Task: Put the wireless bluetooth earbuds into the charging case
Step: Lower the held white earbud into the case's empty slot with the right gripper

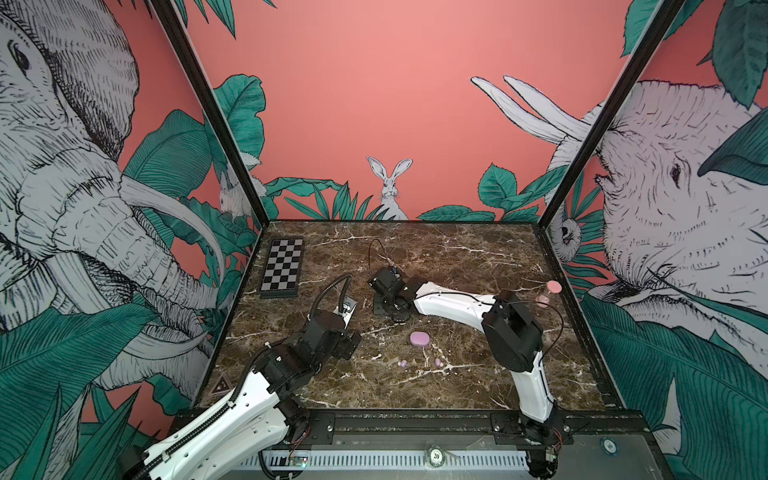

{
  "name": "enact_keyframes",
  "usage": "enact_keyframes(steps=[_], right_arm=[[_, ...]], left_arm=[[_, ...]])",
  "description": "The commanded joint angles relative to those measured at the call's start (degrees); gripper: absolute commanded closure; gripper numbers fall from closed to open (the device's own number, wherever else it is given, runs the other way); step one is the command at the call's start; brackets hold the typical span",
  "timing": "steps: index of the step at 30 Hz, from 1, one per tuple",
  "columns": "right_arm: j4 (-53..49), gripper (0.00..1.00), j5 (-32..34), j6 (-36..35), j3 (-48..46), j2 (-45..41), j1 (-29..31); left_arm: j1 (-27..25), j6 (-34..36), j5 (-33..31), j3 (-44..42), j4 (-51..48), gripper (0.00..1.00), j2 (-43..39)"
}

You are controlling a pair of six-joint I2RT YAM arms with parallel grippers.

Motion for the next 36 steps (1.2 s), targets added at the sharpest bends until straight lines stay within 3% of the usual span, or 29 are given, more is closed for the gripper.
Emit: enact_keyframes(steps=[1, 36], right_arm=[[-1.01, 0.84, 1.12, -0.49, 1.41, 1.67, -0.33], [-0.45, 0.83, 1.67, 0.08, 2.03, 4.38, -0.54]], left_arm=[[-0.19, 0.61, -1.03, -0.55, 0.77, 0.01, -0.64], [-0.19, 0.94, -1.52, -0.29, 0.62, 0.01, 0.43]])
